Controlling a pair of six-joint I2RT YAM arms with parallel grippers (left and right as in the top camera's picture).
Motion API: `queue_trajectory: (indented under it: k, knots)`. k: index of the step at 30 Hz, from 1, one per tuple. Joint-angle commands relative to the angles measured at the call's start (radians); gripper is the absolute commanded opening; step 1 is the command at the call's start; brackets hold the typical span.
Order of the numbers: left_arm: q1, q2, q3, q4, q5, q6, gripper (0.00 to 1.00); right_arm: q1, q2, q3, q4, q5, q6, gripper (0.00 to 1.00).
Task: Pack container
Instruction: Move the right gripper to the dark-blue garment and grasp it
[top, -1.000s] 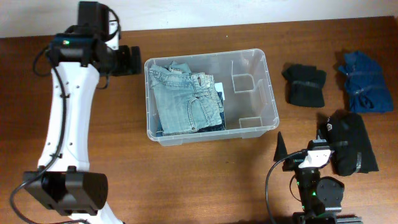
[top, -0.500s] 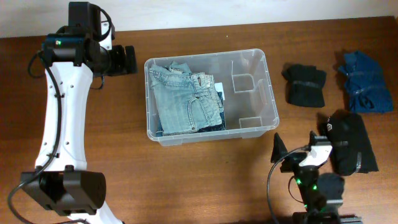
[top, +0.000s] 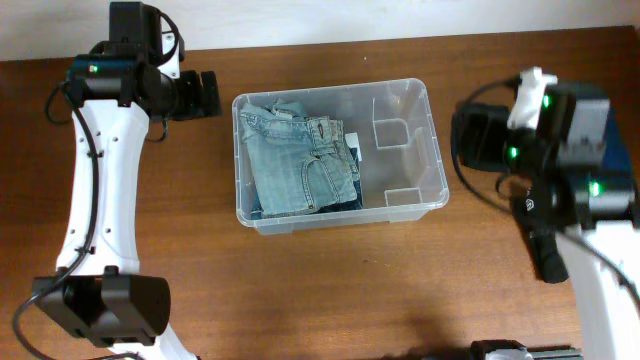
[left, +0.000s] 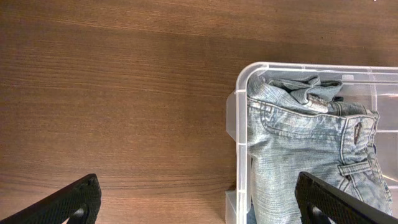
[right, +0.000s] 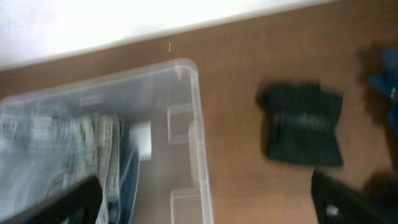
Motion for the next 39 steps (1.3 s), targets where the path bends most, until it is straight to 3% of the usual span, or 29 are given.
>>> queue_trajectory:
  k: [1, 5, 12, 20, 25, 39]
  knots:
    - [0.003, -0.016, 0.011, -0.005, 0.011, -0.008, 1.00, -0.057, 0.095, 0.113, -0.004, -0.003, 0.000, 0.98]
    - [0.003, -0.016, 0.011, -0.005, 0.011, -0.008, 0.99, -0.248, 0.198, 0.165, 0.001, -0.093, 0.033, 0.98]
    - [0.003, -0.016, 0.011, -0.024, 0.010, -0.008, 0.99, -0.549, 0.343, 0.165, 0.039, -0.182, -0.042, 0.98]
    - [0.003, -0.016, 0.011, -0.037, -0.037, -0.008, 0.99, -0.777, 0.537, 0.165, 0.154, -0.389, -0.048, 0.98]
    - [0.022, -0.016, 0.011, -0.018, -0.194, -0.009, 0.99, -0.831, 0.663, 0.165, 0.240, -0.433, -0.045, 0.98]
    - [0.050, -0.016, 0.011, -0.023, -0.200, -0.008, 0.99, -0.843, 0.835, 0.165, 0.401, -0.446, 0.025, 0.97]
